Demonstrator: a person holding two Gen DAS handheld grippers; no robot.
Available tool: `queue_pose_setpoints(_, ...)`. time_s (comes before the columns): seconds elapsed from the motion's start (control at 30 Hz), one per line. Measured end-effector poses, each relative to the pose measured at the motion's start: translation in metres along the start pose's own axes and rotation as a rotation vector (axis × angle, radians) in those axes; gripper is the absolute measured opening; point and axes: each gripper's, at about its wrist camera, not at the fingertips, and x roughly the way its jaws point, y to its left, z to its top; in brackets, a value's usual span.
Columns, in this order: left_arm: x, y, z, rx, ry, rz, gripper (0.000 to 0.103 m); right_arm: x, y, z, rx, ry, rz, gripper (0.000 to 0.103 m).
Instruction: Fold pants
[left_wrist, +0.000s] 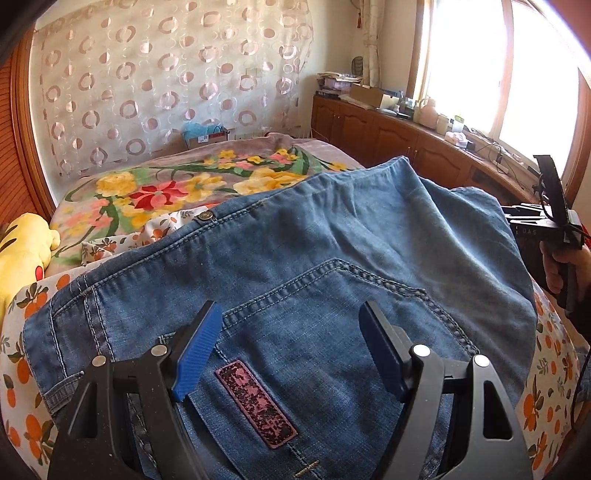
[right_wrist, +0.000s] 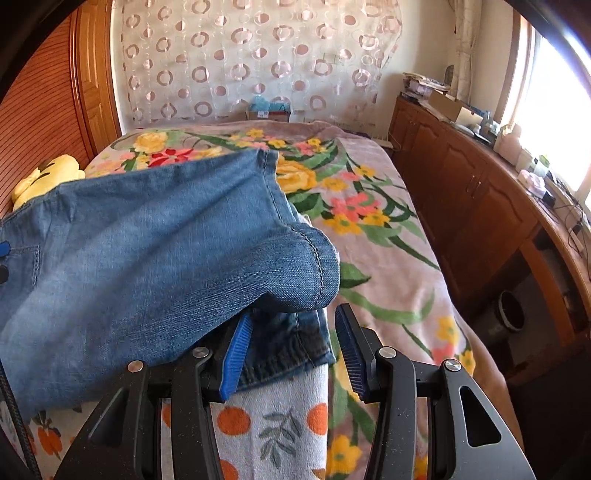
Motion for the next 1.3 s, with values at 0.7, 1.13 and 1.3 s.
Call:
queue_pose_setpoints(0.7,0.001,0.001,-0.001,0.0,0.003,0.0,0.077,-0.008,-0.019,0.002,-0.017,0.035,-0.035,0.034)
queue_pose_setpoints(1.13,0.0,0.001,-0.001,0.0,0.005,0.0,0.077,0.015,-0.03,0.007,-0.046,-0.036,0.058,0.038)
queue_pose_setpoints(1.3,0.001,0.003,-0.004,0.002,0.008,0.001,0.077,0.005,-0.036,0.0,-0.051,-0.046,0.091,0.005)
